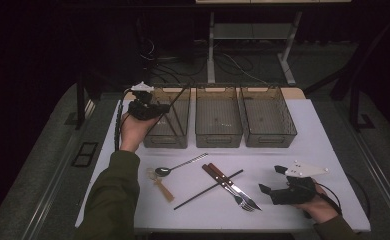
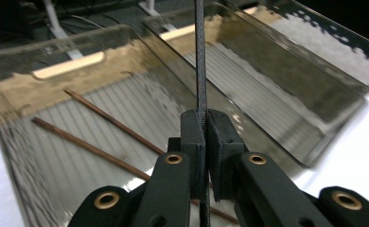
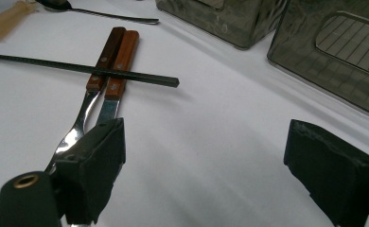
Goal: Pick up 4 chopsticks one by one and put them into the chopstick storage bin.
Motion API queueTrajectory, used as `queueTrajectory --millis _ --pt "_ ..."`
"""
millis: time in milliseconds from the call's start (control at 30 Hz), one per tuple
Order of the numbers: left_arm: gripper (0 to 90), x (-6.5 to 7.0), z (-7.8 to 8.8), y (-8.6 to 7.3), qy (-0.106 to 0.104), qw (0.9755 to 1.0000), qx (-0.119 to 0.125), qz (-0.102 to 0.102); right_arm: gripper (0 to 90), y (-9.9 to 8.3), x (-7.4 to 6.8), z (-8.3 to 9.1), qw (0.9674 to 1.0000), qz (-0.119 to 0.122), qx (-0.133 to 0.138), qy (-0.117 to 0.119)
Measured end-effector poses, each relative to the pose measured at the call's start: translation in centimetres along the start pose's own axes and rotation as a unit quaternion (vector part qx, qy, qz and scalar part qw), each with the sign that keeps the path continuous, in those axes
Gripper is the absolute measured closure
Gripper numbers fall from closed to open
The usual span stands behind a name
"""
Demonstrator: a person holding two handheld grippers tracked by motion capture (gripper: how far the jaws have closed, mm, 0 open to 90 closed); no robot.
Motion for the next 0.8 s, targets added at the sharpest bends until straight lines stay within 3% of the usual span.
queueTrajectory --millis 233,333,633,700,800 --pt "84.9 -2.2 -2.0 -0.3 0.034 0.9993 -0.013 -0.002 13.5 0.0 -0.1 0.0 1.0000 0.000 -0.001 0.002" --pt "84.9 -3.0 -2.7 -0.8 0.049 0.9986 -0.021 0.006 13.6 0.0 -0.1 0.1 1.0000 0.001 0.000 0.003" --pt "84.5 -3.8 -3.6 -2.2 0.054 0.9968 -0.055 0.021 13.6 0.1 -0.1 0.2 1.0000 0.002 0.002 0.004" --pt "75.1 -4.0 -3.6 -2.2 0.068 0.9960 -0.054 0.020 13.6 0.1 -0.1 0.2 1.0000 0.001 0.003 0.004" --pt "71.4 -3.8 -3.6 -2.1 0.067 0.9961 -0.056 0.015 13.6 0.1 0.0 0.3 1.0000 0.001 0.004 0.003"
Point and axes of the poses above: each handheld gripper's, and its own axes: z roughly backward along the jaws, y roughly out of its top, x roughly to its right, the point moved 9 cm from there along -z, roughly forward along the jaws, and after that the axes turned 7 degrees about -z, right-handed, at the moved point
